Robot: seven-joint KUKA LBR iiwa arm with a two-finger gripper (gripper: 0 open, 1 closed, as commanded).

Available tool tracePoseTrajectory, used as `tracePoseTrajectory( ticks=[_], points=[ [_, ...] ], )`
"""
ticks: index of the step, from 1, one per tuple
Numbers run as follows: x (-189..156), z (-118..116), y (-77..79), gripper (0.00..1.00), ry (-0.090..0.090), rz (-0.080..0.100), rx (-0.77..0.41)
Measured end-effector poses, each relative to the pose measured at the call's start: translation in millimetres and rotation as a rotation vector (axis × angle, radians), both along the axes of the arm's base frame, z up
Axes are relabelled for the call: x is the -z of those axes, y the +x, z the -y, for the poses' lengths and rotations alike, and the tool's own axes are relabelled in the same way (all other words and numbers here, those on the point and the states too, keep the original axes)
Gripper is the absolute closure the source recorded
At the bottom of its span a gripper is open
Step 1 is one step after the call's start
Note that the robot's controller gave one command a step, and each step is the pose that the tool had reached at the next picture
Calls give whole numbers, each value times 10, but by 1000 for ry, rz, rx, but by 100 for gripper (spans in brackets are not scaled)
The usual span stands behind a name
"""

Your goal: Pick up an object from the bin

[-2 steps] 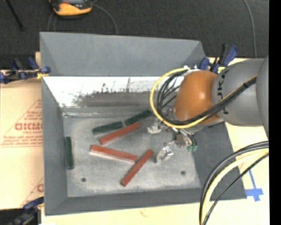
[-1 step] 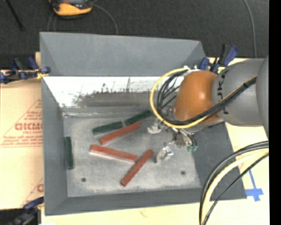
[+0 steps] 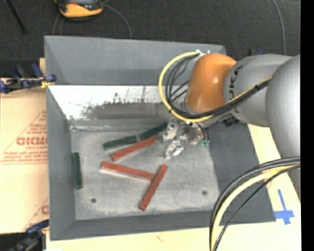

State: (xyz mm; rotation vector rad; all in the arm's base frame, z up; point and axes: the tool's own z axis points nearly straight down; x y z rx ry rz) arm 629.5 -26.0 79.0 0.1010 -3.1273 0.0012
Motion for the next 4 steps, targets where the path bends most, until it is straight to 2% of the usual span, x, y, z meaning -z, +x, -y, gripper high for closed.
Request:
tracePoseTrajectory(
  ticks=[1, 2, 3, 4],
  points=[
    [-1, -1, 1, 100, 0, 0, 0],
    [-319, 84, -107, 0, 0, 21, -2],
    [-295, 78, -111, 0, 0, 18, -3],
    [-42, -86, -591, 100, 3, 15, -318]
  ],
)
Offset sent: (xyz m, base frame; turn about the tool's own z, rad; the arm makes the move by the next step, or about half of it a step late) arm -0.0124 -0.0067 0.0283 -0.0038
